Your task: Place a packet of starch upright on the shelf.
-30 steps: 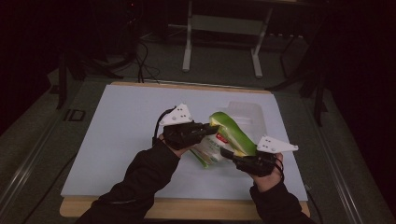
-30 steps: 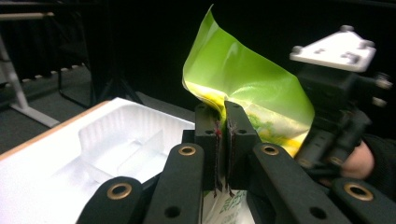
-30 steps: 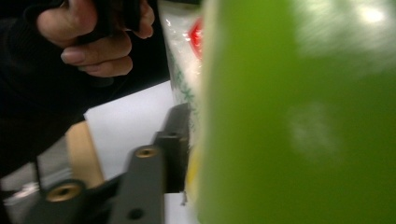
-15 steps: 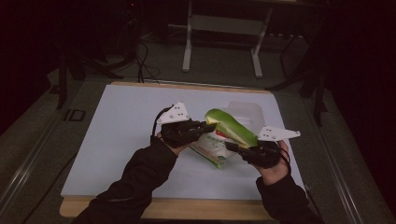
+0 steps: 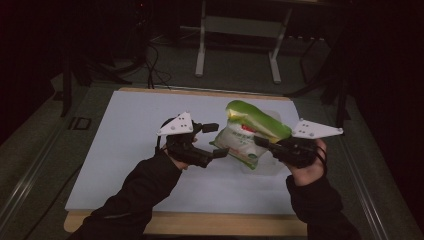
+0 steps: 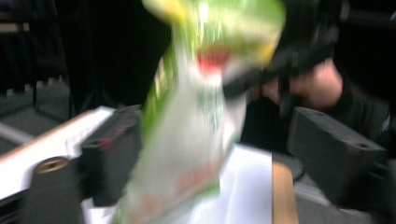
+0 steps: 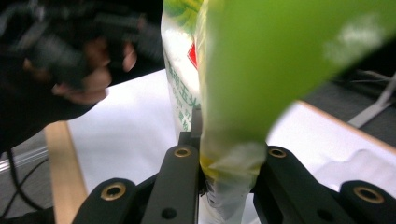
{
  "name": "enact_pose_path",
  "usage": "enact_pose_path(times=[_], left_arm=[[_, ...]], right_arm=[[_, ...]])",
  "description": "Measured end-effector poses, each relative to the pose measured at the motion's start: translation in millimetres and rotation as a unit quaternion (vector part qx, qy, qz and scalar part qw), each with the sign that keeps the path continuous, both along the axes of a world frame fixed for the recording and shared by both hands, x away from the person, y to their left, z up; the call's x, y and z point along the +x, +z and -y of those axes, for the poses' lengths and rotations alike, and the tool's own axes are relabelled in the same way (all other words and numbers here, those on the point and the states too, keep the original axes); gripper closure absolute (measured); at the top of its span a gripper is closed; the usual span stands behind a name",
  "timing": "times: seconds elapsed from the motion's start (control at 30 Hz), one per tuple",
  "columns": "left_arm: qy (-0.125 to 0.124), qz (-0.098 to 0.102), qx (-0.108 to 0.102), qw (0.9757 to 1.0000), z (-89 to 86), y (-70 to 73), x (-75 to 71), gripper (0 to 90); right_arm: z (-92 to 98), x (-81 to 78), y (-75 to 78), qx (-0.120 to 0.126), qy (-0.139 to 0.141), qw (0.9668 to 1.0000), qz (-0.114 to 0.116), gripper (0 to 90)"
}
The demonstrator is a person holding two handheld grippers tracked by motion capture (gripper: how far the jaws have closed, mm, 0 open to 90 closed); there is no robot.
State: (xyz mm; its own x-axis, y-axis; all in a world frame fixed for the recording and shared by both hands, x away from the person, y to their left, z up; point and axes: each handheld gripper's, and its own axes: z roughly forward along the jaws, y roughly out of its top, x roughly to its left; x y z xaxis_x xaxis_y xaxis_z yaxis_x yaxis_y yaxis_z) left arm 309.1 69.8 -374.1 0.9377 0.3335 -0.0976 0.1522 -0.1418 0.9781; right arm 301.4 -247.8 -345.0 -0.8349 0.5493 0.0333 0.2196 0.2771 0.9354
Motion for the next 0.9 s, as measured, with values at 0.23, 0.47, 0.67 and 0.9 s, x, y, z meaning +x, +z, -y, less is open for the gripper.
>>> enact_pose_path(times=[0.23, 0.47, 0.67, 0.9], left_arm=[[0.004, -0.042, 0.02, 0.9989, -15.5, -20.5, -10.7, 5.9], [0.013, -0.081, 0.047, 0.9955, -35.2, -51.7, -22.9, 0.9], [0.037, -0.102, 0.036, 0.9934, -60.3, -76.0, -33.2, 0.9], [0.073, -0.111, 0.005, 0.9911, -83.7, -92.5, -36.3, 0.9]], right_arm=[[27.8, 11.8, 23.6, 0.013, -0.031, 0.9993, 0.018, 82.8], [50.2, 33.8, 33.1, 0.007, -0.072, 0.997, 0.029, 82.7], [65.3, 57.7, 24.8, -0.005, -0.095, 0.9954, 0.012, 82.8], [72.1, 81.4, 11.3, -0.012, -0.081, 0.9966, -0.014, 82.8]])
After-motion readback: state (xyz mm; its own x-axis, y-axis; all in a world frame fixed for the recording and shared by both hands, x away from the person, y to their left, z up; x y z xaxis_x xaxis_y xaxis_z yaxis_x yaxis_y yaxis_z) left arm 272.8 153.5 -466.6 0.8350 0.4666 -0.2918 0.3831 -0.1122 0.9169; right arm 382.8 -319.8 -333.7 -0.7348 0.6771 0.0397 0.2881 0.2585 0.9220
